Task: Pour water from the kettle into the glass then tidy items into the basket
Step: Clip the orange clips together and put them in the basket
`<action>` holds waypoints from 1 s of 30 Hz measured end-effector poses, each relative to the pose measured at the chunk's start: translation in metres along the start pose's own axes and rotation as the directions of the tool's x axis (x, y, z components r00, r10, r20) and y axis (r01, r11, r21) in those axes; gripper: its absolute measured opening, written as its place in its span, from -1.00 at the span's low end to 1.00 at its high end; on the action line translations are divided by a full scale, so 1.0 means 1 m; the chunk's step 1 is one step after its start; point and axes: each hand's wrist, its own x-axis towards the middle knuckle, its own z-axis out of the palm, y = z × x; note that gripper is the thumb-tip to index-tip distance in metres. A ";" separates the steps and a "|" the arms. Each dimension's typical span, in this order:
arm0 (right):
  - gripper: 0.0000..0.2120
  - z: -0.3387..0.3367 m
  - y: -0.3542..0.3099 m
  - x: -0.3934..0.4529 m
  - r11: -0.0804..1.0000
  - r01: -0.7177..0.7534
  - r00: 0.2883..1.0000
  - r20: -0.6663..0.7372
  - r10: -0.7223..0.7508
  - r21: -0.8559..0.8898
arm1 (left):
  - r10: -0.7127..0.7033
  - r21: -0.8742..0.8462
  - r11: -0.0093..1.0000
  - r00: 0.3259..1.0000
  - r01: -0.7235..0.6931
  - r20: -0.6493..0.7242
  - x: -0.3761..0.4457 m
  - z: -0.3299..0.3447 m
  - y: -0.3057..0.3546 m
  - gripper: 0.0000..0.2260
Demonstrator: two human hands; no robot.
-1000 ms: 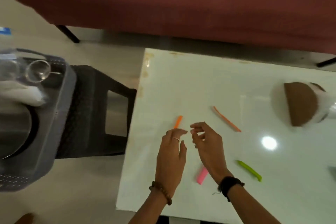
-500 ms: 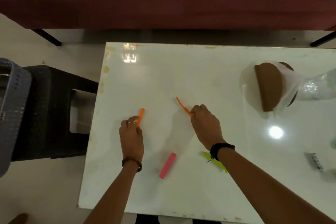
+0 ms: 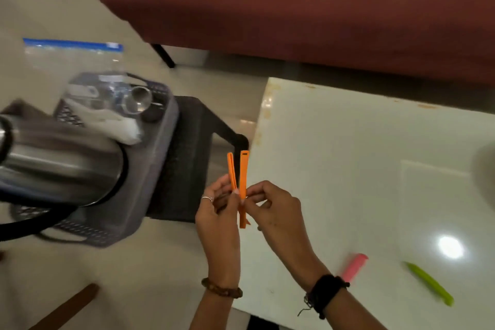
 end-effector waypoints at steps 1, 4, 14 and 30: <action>-0.87 0.023 -0.013 0.003 0.999 0.026 0.999 0.023 -0.027 0.023 | 0.027 -0.007 1.000 0.999 -0.028 -0.043 0.013 -0.022 0.007 -0.75; -0.94 0.086 -0.047 0.016 0.995 0.085 0.991 0.101 -0.090 0.050 | 0.129 0.078 0.990 0.983 -0.120 -0.127 0.053 -0.080 0.023 -0.75; -0.77 0.208 -0.077 0.066 0.893 0.156 0.986 0.115 -0.118 -0.422 | 0.197 0.453 0.877 0.980 -0.160 -0.034 0.160 -0.162 -0.001 -0.85; -0.74 0.059 0.019 0.005 0.981 0.054 0.980 -0.181 -0.088 -0.186 | 0.182 0.276 0.899 0.863 -0.340 0.471 0.029 -0.054 -0.032 -0.62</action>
